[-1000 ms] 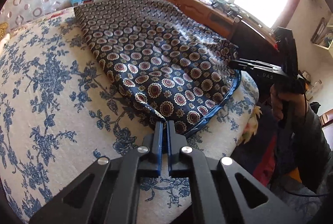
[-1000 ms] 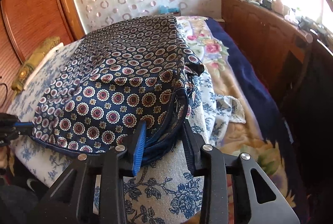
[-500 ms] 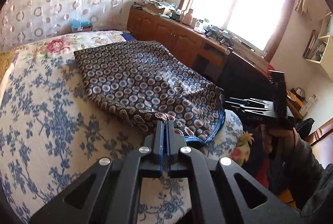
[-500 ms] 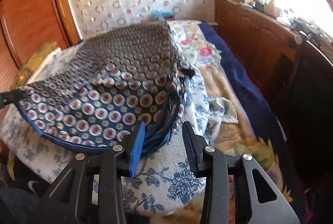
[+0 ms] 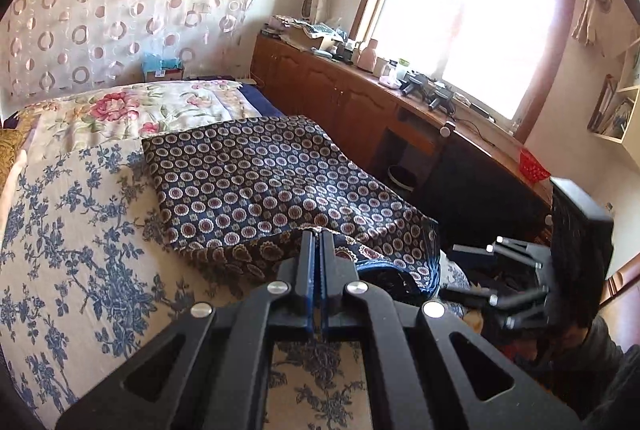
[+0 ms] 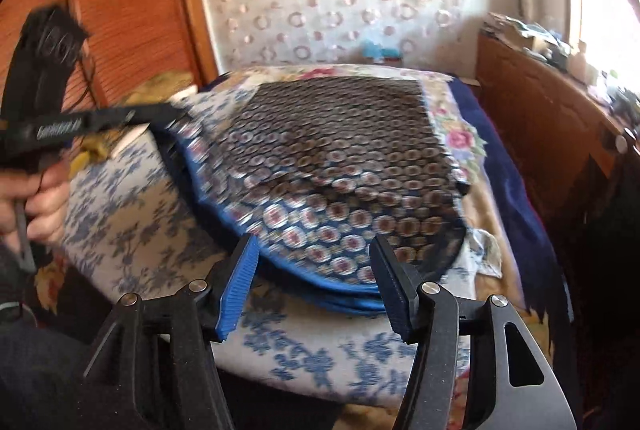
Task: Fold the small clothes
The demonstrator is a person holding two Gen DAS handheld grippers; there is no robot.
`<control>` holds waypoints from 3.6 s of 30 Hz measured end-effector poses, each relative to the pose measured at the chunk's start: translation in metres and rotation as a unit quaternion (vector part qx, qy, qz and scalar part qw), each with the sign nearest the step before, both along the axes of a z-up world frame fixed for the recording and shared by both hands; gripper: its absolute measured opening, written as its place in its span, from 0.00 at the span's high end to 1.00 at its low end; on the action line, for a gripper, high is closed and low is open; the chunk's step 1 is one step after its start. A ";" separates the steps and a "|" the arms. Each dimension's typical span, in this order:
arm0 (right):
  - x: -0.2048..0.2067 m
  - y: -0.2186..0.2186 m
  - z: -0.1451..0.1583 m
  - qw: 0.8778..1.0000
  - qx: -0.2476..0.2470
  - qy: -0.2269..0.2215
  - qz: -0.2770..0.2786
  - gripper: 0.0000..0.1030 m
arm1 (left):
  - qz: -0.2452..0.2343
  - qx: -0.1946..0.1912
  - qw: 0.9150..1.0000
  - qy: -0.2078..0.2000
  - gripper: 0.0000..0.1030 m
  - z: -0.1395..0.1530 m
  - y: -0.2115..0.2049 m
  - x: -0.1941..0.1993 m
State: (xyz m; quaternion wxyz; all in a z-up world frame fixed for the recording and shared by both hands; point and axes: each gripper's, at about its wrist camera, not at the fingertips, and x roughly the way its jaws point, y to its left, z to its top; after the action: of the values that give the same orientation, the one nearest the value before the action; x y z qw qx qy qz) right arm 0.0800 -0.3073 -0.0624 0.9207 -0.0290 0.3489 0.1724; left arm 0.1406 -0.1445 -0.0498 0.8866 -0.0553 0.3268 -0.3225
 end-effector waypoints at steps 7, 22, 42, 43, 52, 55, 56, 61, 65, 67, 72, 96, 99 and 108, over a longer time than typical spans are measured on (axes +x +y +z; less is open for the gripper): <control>0.001 0.021 -0.018 0.999 -0.022 0.019 0.037 0.43 | 0.005 -0.009 1.000 0.002 1.00 -0.001 0.002 0.001; 0.055 -0.005 -0.024 0.997 -0.070 0.018 0.025 0.90 | 0.028 -0.017 0.999 0.002 1.00 0.000 0.021 0.011; 0.135 0.014 0.028 0.995 -0.051 -0.066 0.053 0.97 | 0.080 0.026 0.996 0.006 1.00 -0.003 0.040 0.069; 0.138 0.015 0.026 0.995 -0.048 -0.064 0.054 0.97 | 0.082 0.032 0.996 0.009 1.00 -0.005 0.039 0.074; 0.168 0.008 0.014 0.997 -0.043 -0.051 0.046 0.97 | 0.091 0.025 0.996 -0.002 0.90 0.003 0.059 0.092; 0.175 0.011 0.017 0.996 -0.050 -0.062 0.042 0.98 | 0.093 0.028 0.995 -0.007 0.88 0.005 0.065 0.097; 0.177 0.012 0.019 0.995 -0.055 -0.065 0.043 0.98 | 0.093 0.029 0.995 -0.006 0.88 0.005 0.067 0.099; 0.201 0.035 0.026 0.990 -0.107 -0.075 0.050 0.98 | 0.094 0.033 0.995 0.005 0.87 -0.005 0.070 0.115; 0.228 0.052 0.033 0.985 -0.137 -0.091 0.057 0.98 | 0.096 0.044 0.994 0.010 0.86 -0.012 0.068 0.125; 0.243 0.058 0.033 0.983 -0.152 -0.093 0.053 0.98 | 0.094 0.046 0.994 0.012 0.86 -0.013 0.067 0.129; 0.290 0.063 0.020 0.981 -0.171 -0.077 0.047 0.98 | 0.088 0.056 0.994 0.016 0.85 -0.017 0.061 0.143; 0.278 -0.015 -0.006 0.990 -0.128 -0.018 -0.047 0.38 | 0.102 0.099 0.981 0.133 0.83 -0.092 0.042 0.235; 0.275 -0.023 -0.015 0.991 -0.120 -0.006 -0.052 0.38 | 0.111 0.110 0.979 0.129 0.83 -0.092 0.037 0.237; 0.285 -0.044 -0.037 0.995 -0.075 0.035 -0.048 0.38 | 0.072 0.047 0.985 0.149 0.98 -0.095 0.043 0.250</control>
State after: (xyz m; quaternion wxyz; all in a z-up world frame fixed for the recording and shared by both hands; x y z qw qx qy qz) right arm 0.3650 -0.3514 -0.0997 0.9105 -0.0749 0.3936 0.1019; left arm 0.3909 -0.1019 -0.1452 0.8507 -0.0842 0.4652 -0.2299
